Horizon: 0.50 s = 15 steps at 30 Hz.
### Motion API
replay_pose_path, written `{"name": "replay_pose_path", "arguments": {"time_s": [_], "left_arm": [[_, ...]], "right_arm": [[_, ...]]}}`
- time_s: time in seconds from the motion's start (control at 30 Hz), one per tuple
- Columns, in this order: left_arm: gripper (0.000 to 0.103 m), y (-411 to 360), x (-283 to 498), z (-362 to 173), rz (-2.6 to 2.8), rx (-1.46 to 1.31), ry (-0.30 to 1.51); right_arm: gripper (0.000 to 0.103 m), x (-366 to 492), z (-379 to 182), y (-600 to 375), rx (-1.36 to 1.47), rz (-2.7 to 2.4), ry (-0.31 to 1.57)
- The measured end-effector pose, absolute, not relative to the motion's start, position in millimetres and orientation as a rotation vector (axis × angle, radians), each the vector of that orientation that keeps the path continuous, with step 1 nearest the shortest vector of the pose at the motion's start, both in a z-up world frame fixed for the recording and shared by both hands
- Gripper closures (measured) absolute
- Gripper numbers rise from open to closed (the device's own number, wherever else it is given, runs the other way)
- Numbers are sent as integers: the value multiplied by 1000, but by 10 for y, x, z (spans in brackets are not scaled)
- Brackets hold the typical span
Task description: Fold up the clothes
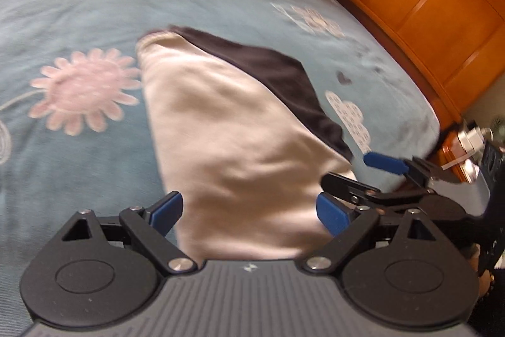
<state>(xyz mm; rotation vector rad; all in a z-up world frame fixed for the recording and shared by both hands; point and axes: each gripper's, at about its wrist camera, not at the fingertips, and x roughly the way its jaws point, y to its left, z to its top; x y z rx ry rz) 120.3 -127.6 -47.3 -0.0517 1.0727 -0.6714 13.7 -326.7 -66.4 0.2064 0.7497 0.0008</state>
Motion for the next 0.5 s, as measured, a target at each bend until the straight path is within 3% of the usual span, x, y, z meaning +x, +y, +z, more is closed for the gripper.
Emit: {"name": "replay_pose_path", "arguments": {"time_s": [0.27, 0.5], "left_arm": [[12, -1429, 1001, -769, -739, 22, 1224], [12, -1290, 1062, -478, -743, 13, 1162]], "right_arm": [[0, -15, -846, -3519, 209, -124, 799], [0, -41, -857, -3731, 334, -95, 792]]}}
